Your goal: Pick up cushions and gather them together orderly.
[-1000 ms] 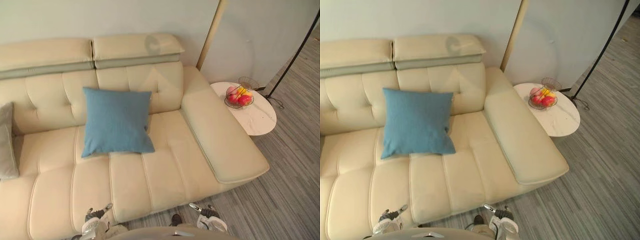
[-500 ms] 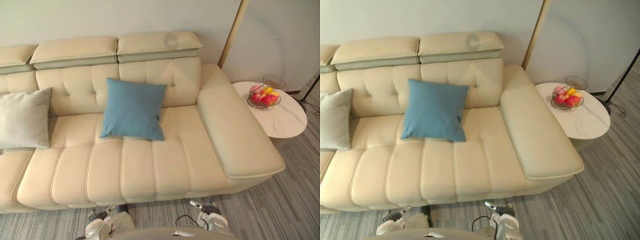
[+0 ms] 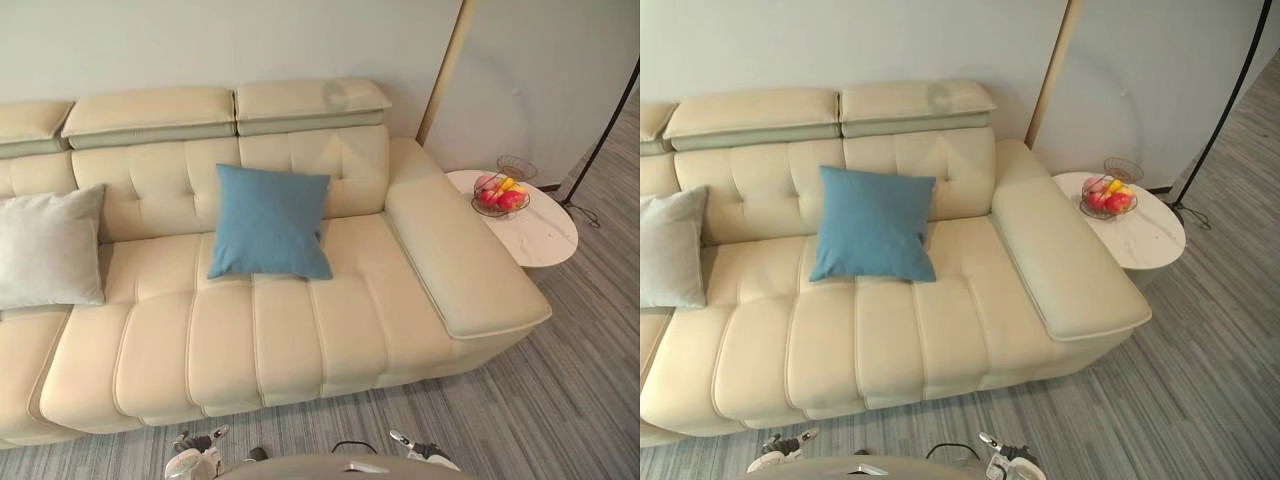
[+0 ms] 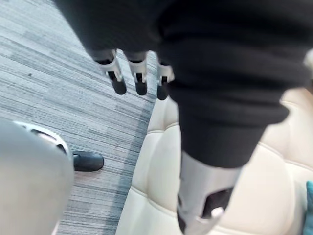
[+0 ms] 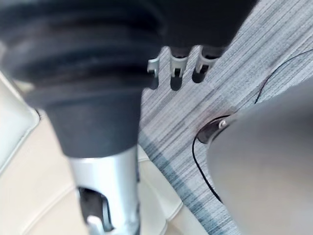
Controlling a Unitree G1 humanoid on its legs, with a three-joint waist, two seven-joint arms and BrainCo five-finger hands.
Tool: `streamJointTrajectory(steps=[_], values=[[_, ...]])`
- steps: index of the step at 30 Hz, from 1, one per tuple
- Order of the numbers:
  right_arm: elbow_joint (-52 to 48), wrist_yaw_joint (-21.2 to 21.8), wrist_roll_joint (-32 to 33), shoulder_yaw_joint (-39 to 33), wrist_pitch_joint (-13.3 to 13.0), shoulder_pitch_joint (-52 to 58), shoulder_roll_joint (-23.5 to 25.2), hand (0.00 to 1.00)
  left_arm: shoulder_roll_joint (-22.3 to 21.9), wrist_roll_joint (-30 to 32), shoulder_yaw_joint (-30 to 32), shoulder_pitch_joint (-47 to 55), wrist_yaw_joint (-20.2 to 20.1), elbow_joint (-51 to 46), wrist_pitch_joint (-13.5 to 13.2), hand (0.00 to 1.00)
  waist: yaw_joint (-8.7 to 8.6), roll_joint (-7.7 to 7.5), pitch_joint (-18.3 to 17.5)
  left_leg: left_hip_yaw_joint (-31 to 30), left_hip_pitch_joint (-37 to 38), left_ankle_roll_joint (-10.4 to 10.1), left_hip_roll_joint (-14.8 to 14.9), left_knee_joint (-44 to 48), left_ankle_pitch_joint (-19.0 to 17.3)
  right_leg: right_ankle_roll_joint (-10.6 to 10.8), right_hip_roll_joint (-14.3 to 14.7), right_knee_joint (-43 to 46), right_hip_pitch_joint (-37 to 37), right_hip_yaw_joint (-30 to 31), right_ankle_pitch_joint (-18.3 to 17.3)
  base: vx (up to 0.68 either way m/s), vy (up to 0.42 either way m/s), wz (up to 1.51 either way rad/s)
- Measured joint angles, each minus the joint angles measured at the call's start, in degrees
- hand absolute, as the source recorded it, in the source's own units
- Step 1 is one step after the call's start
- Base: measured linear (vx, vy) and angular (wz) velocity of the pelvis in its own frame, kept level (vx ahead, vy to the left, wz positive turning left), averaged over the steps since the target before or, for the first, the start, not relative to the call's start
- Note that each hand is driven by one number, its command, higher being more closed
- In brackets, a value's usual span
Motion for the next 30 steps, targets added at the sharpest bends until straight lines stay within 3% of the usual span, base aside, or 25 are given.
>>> streamJointTrajectory(steps=[13,15,25,30], values=[[3.86,0.83,-1.92,-0.46,0.37,-2.55,-1.04,0.00,1.00,1.13,-0.10,-0.65,-3.38,2.14,0.17,0.00,0.07,0.02,0.65,1.44,3.36,-0.13,1.34,0.03,0.04,0.29,1.87,-3.29,4.01,1.40,1.48,0.03,-0.023,-0.08],[4.77,2.06,-2.80,-0.45,1.26,-3.25,-1.15,0.00,2.30,2.16,-0.65,-1.20,-3.83,3.87,0.23,0.00,0.38,-0.56,0.65,1.85,4.01,0.18,0.79,0.05,-0.53,0.11,1.47,-4.36,4.35,2.36,1.45,0.00,-0.002,-0.02],[4.82,2.05,-2.78,-0.47,1.26,-3.24,-1.14,0.00,2.29,2.17,-0.57,-1.20,-3.84,3.87,0.21,0.00,0.43,-0.60,0.67,0.91,3.47,0.28,0.63,0.03,-0.46,0.13,1.27,-4.46,4.36,1.43,1.45,0.00,-0.001,0.04],[4.79,2.05,-2.78,-0.39,1.27,-3.37,-1.09,0.00,2.08,2.05,-0.02,-1.21,-4.00,3.47,-0.38,0.00,1.50,-0.73,0.76,0.31,1.85,0.39,0.49,0.03,-0.37,0.97,0.94,-5.73,3.84,-0.04,2.38,0.00,-0.005,0.08]])
